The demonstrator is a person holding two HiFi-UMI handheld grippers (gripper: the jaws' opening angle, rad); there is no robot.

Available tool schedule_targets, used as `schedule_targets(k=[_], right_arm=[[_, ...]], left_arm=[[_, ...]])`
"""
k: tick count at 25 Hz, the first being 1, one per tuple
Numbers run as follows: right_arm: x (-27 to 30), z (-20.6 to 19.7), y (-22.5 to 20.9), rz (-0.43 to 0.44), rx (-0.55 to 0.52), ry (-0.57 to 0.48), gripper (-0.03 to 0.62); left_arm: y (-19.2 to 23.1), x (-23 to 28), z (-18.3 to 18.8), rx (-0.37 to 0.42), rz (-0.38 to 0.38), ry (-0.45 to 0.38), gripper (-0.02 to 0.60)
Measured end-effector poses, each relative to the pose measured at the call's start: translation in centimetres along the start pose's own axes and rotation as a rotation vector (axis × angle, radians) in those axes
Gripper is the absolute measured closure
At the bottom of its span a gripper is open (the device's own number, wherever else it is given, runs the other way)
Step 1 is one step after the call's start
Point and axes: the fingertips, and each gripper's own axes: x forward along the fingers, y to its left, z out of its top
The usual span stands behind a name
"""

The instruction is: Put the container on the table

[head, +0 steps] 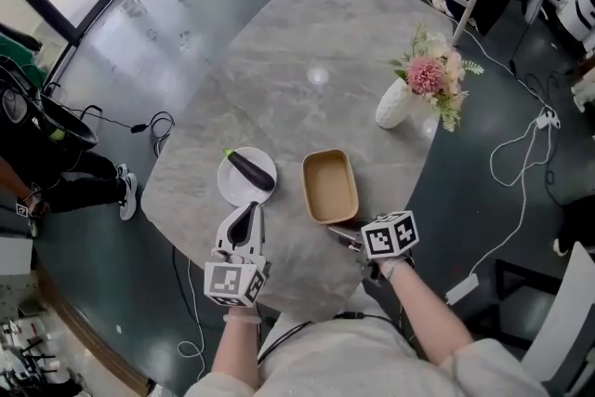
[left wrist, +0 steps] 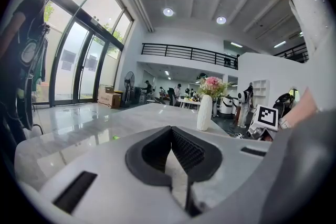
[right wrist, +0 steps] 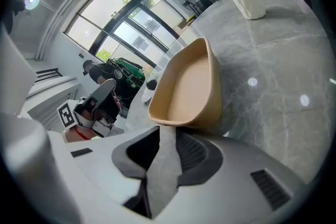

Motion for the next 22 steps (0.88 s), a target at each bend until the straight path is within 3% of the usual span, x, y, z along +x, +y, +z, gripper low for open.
schedule_targets(k=[5,13,17,22], right_arm=[[0.0,-0.5,0.3,-0.006,-0.001,0.01,0.505],[-1.6,-0.8,1.2,0.002,-0.028,-0.01,0.586],[-3.3,0.3,2.6,0.036,-0.072,-0.087,0.586],[-5.8,2.8,2.5,-0.068,-0.156,-0.23,0.588]], left_arm=[[0.2,-0.3,0.0,0.0,-0.005,0.0,0.578],[0.2,0.1,0.6,0.009,-0.03,-0.009,0.578],[-0.3,0.3,0.9,0.017,-0.056,-0.017,0.578],[-0.6,0.5,1.7,0.03,-0.09,-0.031,0.578]])
